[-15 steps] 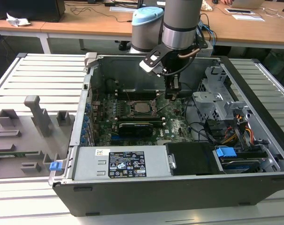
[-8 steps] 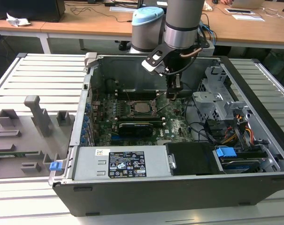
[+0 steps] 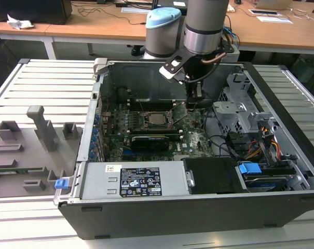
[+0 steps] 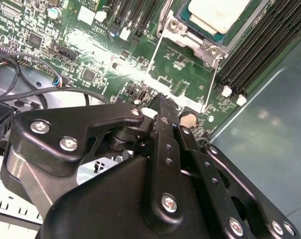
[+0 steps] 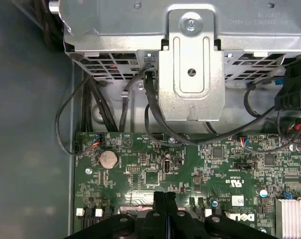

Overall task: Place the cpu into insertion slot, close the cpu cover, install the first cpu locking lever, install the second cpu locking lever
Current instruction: 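Close the cpu cover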

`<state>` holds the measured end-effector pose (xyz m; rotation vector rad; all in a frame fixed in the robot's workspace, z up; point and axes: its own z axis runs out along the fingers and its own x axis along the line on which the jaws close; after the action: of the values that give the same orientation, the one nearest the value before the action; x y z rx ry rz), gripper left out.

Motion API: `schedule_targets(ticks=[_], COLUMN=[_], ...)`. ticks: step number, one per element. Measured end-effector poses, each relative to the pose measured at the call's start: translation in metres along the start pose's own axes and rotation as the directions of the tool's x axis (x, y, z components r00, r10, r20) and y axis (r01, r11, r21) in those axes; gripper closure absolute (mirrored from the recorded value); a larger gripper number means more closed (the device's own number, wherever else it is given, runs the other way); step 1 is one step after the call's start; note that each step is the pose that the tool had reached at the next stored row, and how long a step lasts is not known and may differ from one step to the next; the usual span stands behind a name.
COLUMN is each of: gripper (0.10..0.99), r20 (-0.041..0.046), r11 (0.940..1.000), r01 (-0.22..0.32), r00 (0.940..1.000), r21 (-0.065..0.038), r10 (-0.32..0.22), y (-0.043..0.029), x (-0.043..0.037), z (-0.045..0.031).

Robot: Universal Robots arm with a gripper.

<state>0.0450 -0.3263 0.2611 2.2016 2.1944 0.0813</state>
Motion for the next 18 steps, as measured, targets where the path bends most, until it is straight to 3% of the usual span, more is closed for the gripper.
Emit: schedule_targets(ticks=[6,8,10,18], gripper=[0.98,0.98,0.98,0.98], r20=[0.0012,0.0013,0.0015,0.0011], r11=[1.0,1.0,1.0,1.0], r01=[0.001,0.001,0.001,0.001], r00=[1.0,1.0,1.0,1.0], r21=[0.0,0.0,0.0,0.002], r10=[-0.001,-0.001,-0.001,-0.001], y=[0.0069,0.0102,0.01,0.0074], x=[0.0008,0.0011,0.001,0.001], z=[0.0009,0.005,0.0125,0.0129])
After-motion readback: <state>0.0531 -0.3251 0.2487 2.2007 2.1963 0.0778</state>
